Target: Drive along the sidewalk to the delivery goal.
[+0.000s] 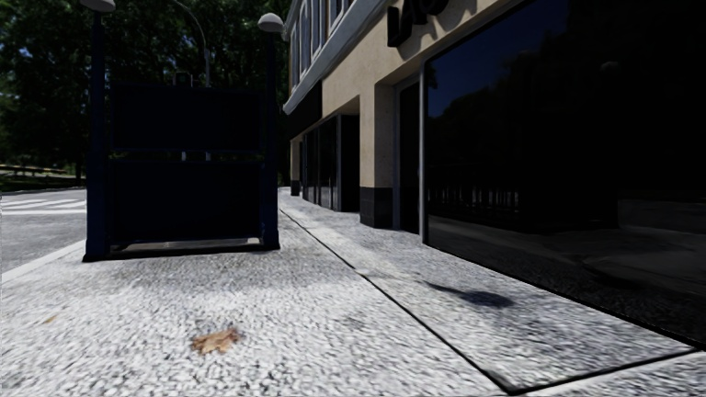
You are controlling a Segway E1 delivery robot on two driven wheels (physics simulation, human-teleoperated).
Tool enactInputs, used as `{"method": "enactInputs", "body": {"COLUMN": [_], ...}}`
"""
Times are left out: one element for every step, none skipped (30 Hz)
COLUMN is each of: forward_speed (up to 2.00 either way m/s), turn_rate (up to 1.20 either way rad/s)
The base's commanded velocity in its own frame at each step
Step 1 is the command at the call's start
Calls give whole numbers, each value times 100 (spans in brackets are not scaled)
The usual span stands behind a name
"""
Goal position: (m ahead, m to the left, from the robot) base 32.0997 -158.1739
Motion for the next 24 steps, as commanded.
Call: {"method": "enactInputs", "body": {"forward_speed": [200, 200, 200, 200, 200, 200, 200, 200, 200, 200, 200, 200, 200, 200, 200, 200, 200, 200, 200, 200, 200, 200, 200, 200], "turn_rate": [0, 0, 0, 0, 0, 0, 0, 0, 0, 0, 0, 0, 0, 0, 0, 0, 3, 16, 16, 35, 58, 72, 72, 75]}}
